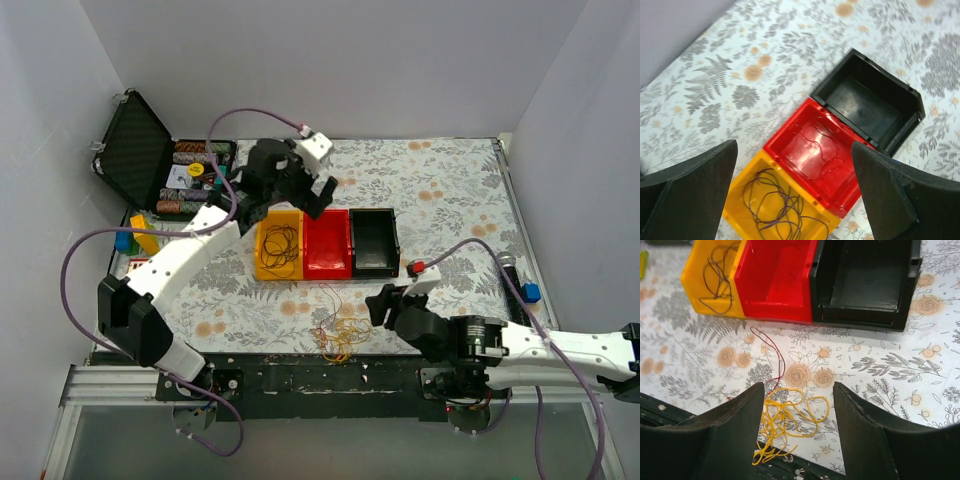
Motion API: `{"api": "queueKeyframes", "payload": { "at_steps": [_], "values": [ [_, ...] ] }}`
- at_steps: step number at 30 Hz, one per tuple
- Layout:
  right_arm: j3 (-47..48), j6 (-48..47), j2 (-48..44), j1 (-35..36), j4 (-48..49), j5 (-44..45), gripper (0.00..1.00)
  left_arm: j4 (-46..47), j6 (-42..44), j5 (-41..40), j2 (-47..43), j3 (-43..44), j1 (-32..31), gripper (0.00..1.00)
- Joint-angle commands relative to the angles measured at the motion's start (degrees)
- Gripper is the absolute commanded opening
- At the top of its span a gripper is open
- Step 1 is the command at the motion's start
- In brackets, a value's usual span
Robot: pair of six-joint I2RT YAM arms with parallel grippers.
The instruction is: Untangle the cables
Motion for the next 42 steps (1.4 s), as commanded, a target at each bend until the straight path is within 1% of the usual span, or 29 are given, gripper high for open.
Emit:
{"api": "queueKeyframes", "payload": {
  "at_steps": [1,3,5,7,8,10,12,15,17,18,21,25,30,34,36,37,38,39,41,42],
  "values": [
    [5.83,-2.42,11.85,-0.1,5.34,-4.66,0.67,-9.58,-5.98,10.97,-2.85,6.84,8.96,0.98],
    [9.18,-5.21,17.75,-0.1,6.73,-6.94,0.7,-11.96,-6.34,14.57,-4.07,7.55,12.65,0.98],
    [11.99,-8.73,22.42,-0.45,9.46,-9.14,0.73,-12.76,-5.73,17.91,-6.09,5.72,15.64,0.98],
    [13.49,-10.67,26.72,-1.68,10.96,-11.86,0.74,-11.71,-4.41,21.33,-9.42,0.63,17.14,0.98],
    [13.85,-11.2,27.61,-2.55,11.31,-12.83,0.74,-12.05,-2.14,24.05,-11.44,-2.18,17.32,0.98],
    [13.42,-12.17,28.24,-4.57,13.06,-14.85,0.74,-13.19,2.0,29.94,-15.39,-7.37,17.32,0.98],
    [11.49,-14.1,27.71,-6.59,16.74,-18.18,0.74,-13.46,4.11,33.73,-19.18,-12.38,16.97,0.98],
    [9.11,-17.35,28.15,-10.54,22.64,-23.99,0.74,-14.16,6.22,34.45,-22.0,-16.09,16.62,0.98],
    [9.37,-18.67,29.98,-12.83,22.65,-27.06,0.74,-15.83,8.42,34.19,-22.45,-16.53,16.62,0.98],
    [9.54,-19.98,31.04,-13.63,24.31,-28.73,0.74,-16.18,8.95,33.84,-22.8,-16.79,16.62,0.98],
    [10.42,-22.97,34.29,-15.92,25.81,-32.87,0.73,-15.92,9.83,32.7,-23.94,-17.41,16.62,0.98],
    [13.23,-26.32,39.3,-18.47,25.82,-36.47,0.73,-15.39,8.61,30.85,-24.91,-18.03,16.62,0.98],
    [16.31,-29.4,46.5,-20.49,25.29,-39.55,0.71,-16.89,4.22,31.11,-20.43,-13.55,16.62,0.98],
    [18.59,-30.63,51.52,-20.93,25.29,-40.87,0.69,-13.74,2.72,29.62,-21.92,-13.54,16.62,0.98],
    [19.21,-30.8,53.72,-21.19,25.55,-40.44,0.64,-12.32,2.28,29.0,-23.06,-14.07,16.62,0.98],
    [19.21,-30.98,54.34,-21.28,25.99,-40.35,0.57,-12.23,2.02,28.83,-23.24,-14.07,16.62,0.98],
    [19.13,-31.07,54.52,-21.2,26.43,-40.0,0.47,-12.14,1.67,28.74,-23.24,-13.9,16.71,0.98],
    [19.3,-30.98,54.17,-21.28,26.52,-39.56,0.34,-11.97,1.14,28.65,-23.24,-13.81,16.71,0.98],
    [19.83,-30.81,51.98,-21.11,26.43,-38.68,0.1,-10.92,-0.44,28.39,-23.15,-14.07,16.71,0.98],
    [20.26,-30.63,50.32,-21.19,26.26,-38.68,0.05,-10.39,-1.4,28.3,-23.15,-14.24,16.71,0.98]
  ]
}}
